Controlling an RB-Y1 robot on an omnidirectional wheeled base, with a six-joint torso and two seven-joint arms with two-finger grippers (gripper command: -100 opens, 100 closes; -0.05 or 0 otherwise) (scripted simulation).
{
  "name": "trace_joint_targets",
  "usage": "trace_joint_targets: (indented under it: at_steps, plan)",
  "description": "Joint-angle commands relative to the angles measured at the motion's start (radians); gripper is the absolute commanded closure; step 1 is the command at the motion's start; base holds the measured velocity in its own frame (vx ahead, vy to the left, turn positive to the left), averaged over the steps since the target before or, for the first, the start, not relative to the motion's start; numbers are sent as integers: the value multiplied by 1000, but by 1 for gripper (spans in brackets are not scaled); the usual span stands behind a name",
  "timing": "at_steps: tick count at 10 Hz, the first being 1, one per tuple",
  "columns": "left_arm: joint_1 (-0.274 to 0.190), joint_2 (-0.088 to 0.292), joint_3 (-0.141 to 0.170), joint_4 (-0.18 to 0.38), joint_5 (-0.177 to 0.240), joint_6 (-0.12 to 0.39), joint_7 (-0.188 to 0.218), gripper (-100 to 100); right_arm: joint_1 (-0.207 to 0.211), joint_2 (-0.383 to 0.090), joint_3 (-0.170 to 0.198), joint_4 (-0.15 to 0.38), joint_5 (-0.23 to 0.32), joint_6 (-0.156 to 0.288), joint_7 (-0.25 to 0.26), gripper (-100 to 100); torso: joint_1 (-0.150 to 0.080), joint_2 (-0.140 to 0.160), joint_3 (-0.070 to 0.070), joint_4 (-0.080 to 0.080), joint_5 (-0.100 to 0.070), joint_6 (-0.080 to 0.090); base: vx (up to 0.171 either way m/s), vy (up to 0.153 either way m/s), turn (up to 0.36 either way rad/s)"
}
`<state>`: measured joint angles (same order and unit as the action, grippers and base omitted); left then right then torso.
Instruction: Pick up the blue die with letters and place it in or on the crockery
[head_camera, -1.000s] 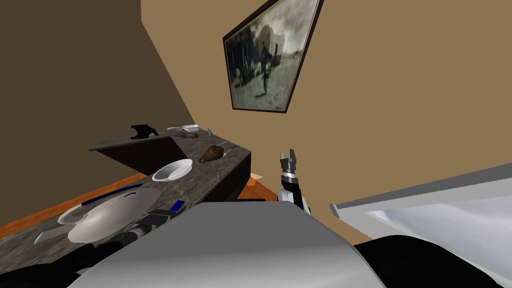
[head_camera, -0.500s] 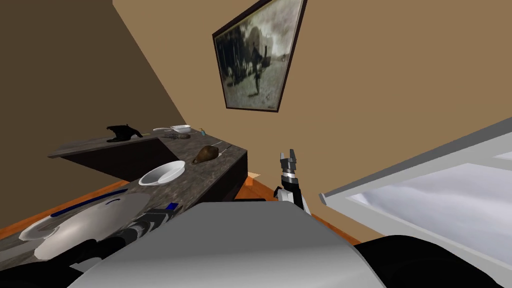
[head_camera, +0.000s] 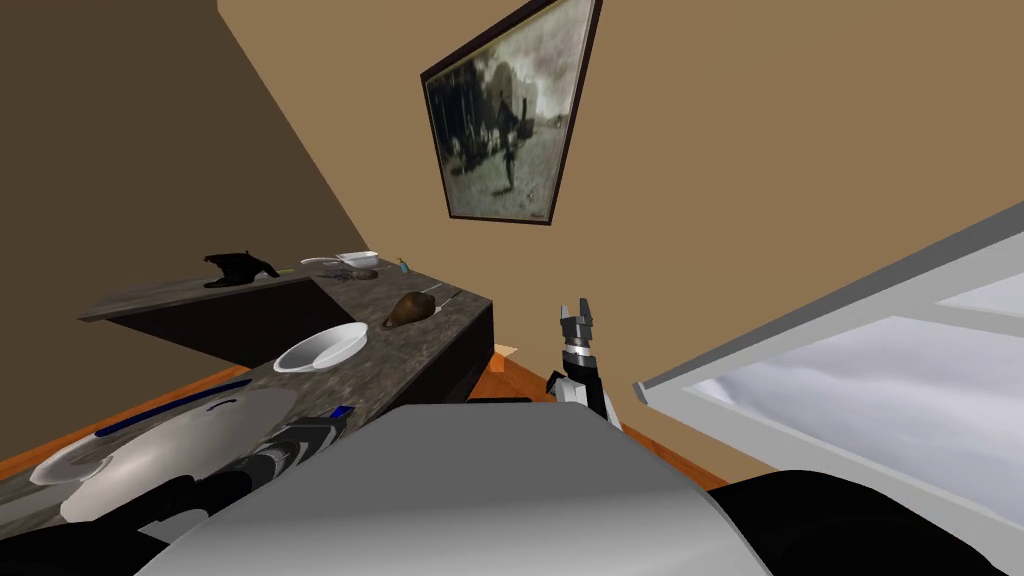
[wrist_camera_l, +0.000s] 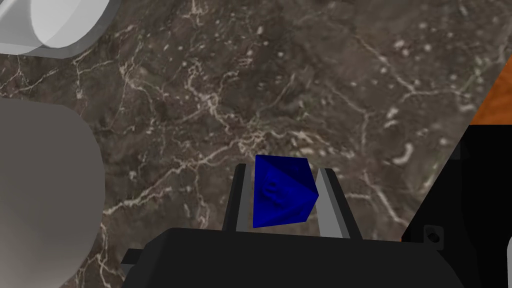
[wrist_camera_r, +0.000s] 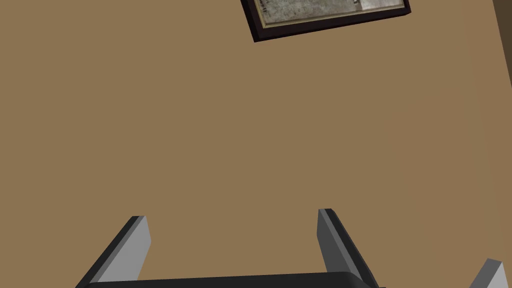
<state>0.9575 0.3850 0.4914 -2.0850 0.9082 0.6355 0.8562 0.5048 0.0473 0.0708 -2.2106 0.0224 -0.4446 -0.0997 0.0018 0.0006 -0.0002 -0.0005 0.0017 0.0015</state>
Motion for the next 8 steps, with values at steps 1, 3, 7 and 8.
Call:
trace_joint_targets:
  at_steps: [1, 3, 7, 8]
  plan:
    - [0, 0, 0, 0, 0, 0, 0, 100, 0, 0, 0, 0, 0, 0, 0, 0, 0, 0, 0, 0, 0, 0, 0, 0, 0]
    - [0, 0, 0, 0, 0, 0, 0, 0, 0, 0, 0, 0, 0, 0, 0, 0, 0, 0, 0, 0, 0, 0, 0, 0, 0]
    - [88, -10, -40, -105, 19, -13, -35, 100, 0, 0, 0, 0, 0, 0, 0, 0, 2, -3, -2, -1, 0, -1, 57, 45, 181]
    - [101, -11, -46, -120, 21, -15, -39, 100, 0, 0, 0, 0, 0, 0, 0, 0, 3, -4, -2, -1, 1, -1, 60, 44, 128]
